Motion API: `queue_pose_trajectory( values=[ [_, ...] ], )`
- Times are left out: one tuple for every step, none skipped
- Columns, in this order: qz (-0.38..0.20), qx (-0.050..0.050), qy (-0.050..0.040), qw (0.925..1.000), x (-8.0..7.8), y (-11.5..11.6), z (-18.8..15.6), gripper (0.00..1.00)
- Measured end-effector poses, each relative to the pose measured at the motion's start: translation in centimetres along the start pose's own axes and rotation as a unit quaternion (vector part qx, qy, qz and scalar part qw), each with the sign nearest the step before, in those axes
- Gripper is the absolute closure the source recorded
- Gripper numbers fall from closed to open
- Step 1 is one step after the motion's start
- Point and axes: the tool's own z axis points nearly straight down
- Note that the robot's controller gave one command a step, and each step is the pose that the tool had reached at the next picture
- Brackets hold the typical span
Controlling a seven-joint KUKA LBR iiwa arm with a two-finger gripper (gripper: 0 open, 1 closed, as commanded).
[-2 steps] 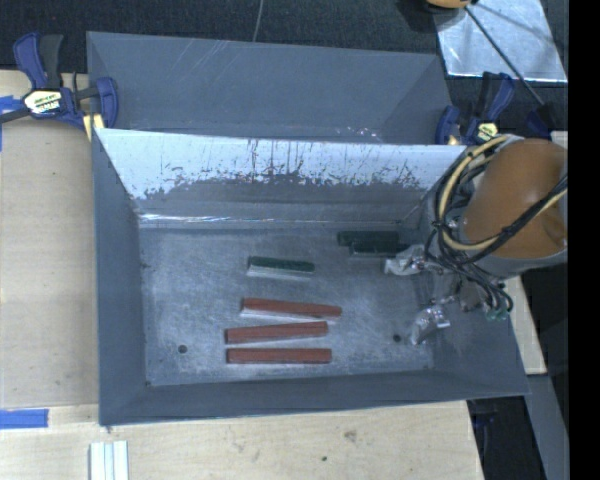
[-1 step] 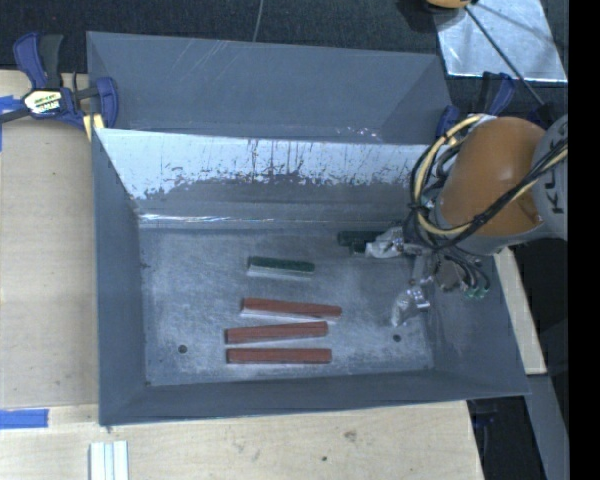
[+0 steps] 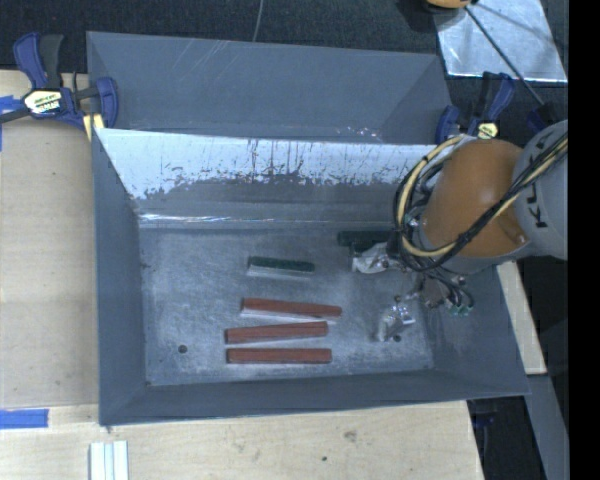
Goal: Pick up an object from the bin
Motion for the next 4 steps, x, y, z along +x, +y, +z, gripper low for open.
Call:
queue_pose_trajectory(
  values=[
    [0.043, 0.001, 0.0016, 0.9991, 0.4, 3.1, 0.6, 0.00],
    [0.085, -0.001, 0.0020, 0.9964, -2.7, 6.1, -0.1, 0.00],
    [0.055, 0.001, -0.0119, 0.9984, -0.5, 8.8, 0.2, 1.00],
    [0.055, 0.001, -0.0119, 0.9984, -0.5, 8.8, 0.2, 1.00]
  ],
)
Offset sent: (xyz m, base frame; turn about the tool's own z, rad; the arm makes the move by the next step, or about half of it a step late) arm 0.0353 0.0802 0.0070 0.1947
